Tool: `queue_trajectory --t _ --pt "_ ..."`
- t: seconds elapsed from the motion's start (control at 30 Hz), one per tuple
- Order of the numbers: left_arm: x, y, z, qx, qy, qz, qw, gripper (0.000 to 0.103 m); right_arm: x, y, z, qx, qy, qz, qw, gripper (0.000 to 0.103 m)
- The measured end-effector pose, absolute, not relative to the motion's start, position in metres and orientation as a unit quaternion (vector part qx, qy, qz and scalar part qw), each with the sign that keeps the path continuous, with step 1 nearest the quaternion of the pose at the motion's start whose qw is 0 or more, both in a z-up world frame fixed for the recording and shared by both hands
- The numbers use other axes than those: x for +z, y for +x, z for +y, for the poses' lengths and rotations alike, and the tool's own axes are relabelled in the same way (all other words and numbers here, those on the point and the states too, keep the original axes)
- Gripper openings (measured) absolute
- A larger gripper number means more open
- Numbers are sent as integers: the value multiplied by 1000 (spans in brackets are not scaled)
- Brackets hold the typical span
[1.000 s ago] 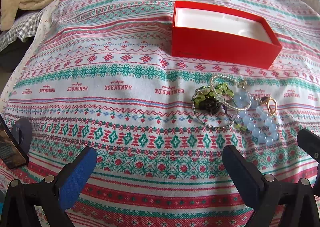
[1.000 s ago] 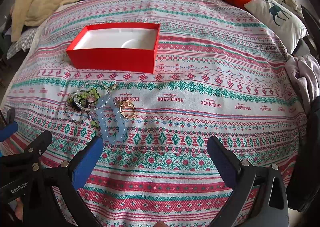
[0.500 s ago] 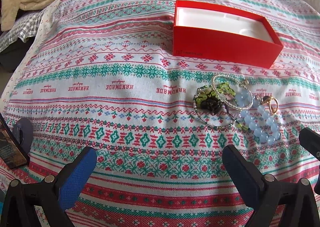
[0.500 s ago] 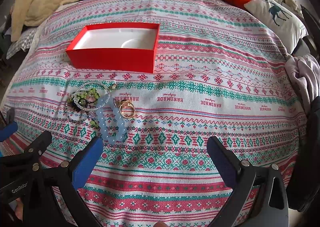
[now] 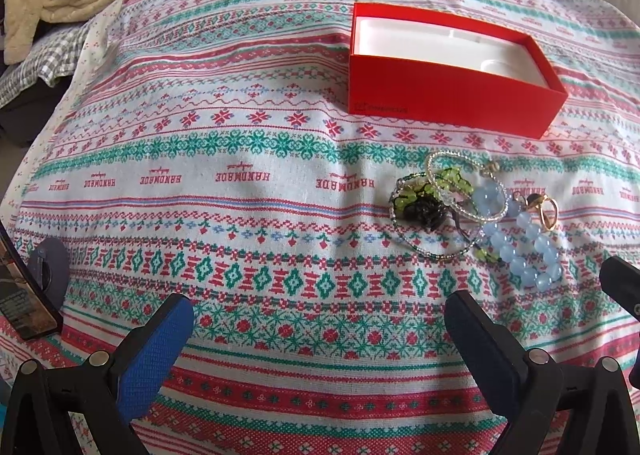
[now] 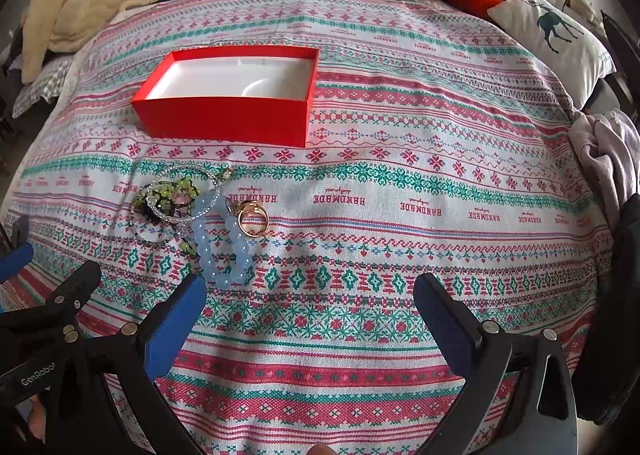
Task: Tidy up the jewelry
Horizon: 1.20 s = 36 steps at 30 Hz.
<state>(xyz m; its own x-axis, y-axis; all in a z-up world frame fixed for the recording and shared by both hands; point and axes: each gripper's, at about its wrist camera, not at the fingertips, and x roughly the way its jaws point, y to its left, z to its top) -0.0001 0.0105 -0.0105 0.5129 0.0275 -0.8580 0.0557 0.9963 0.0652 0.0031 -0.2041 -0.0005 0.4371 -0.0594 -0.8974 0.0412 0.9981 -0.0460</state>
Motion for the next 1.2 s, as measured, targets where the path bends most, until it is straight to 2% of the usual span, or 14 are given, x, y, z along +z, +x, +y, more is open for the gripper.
queue_trajectory --t 0.5,0.8,1.03,1.1,1.2 --pt "-5 0 12 -11 43 485 873 103 6 5 -207 -26 -17 529 848 103" --pt "20 28 14 -77 67 501 860 103 26 28 -218 -1 6 555 832 103" --pt "8 56 26 -115 26 533 838 103 22 53 -213 59 29 572 817 103" --pt "-3 61 33 -122 7 543 831 100 13 60 -211 83 40 578 811 98" --pt "-15 67 35 -141 -15 565 813 86 -2 73 -212 111 72 591 796 78"
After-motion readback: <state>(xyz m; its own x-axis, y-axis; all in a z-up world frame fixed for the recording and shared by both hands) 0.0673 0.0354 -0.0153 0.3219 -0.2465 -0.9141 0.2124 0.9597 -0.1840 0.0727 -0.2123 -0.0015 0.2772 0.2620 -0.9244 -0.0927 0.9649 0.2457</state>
